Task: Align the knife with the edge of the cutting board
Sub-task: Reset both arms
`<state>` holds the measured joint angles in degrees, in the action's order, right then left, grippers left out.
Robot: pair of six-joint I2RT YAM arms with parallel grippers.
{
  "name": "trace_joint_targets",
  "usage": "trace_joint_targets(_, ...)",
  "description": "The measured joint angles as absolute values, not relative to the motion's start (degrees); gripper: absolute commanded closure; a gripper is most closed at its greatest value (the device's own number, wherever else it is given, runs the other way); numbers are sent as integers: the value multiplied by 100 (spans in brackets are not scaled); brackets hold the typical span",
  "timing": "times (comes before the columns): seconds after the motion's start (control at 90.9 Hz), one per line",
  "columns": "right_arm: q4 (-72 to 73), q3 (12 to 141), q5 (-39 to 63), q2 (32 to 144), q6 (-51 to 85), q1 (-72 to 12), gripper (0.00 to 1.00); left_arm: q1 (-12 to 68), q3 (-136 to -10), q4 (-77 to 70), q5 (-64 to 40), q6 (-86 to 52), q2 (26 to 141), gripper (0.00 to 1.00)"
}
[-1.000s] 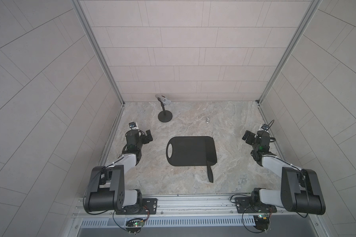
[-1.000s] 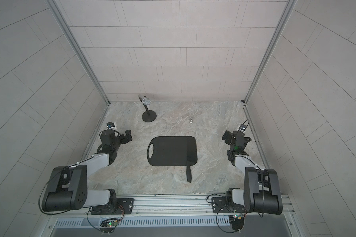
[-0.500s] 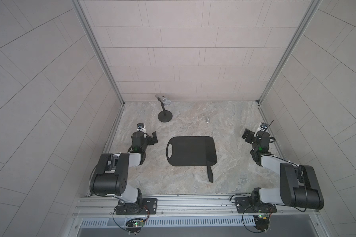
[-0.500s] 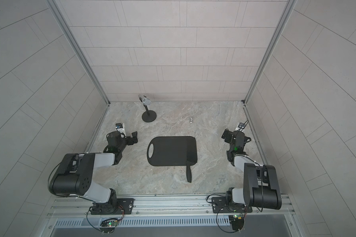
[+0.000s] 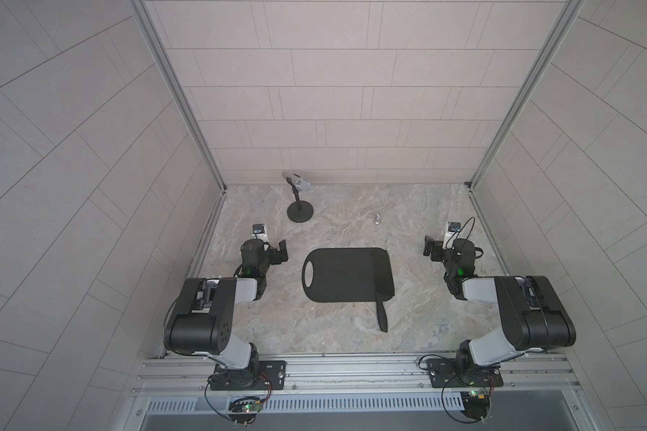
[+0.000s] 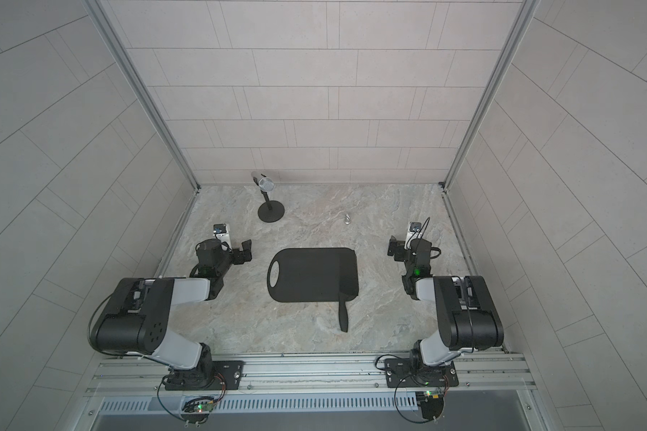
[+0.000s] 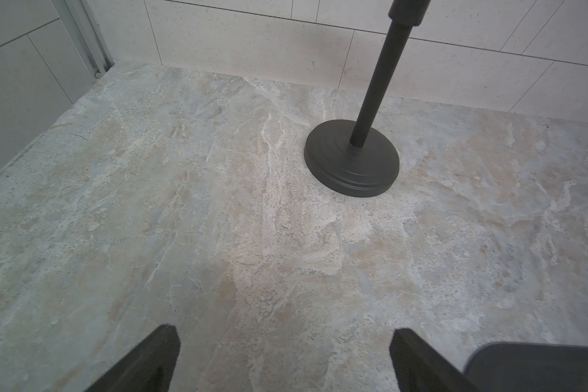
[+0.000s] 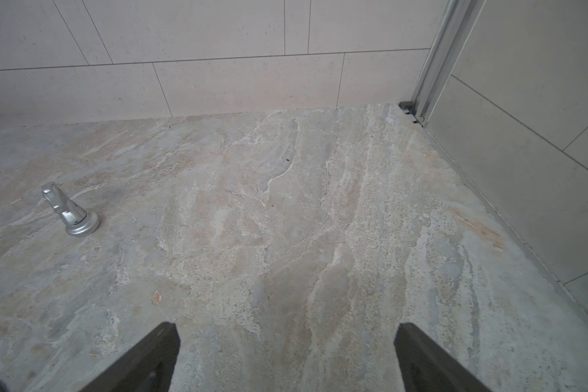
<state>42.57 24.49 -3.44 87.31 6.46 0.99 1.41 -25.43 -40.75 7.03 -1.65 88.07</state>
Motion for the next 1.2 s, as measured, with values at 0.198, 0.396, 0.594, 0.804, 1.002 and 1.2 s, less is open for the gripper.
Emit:
trace_joint_targets(0.198,4370,2447,-344,8731,622,99,0,141,-2543,-4075,707,-163,8807,0)
trace_joint_targets(0.396,4381,2447,-344,8731,617,99,0,141,-2543,-4075,711,-158,8807,0)
trace_joint_targets(0.594,4381,2447,-344,8731,617,99,0,143,-2543,-4075,714,-150,8807,0)
trace_joint_targets(0.804,4381,2447,-344,8731,617,99,0,141,-2543,-4077,714,-150,8807,0)
trace_joint_targets(1.002,4381,2447,-344,8731,617,99,0,143,-2543,-4077,714,-150,8807,0)
trace_joint_targets(1.2,4381,2447,-344,8731,617,99,0,143,-2543,-4077,714,-150,8807,0)
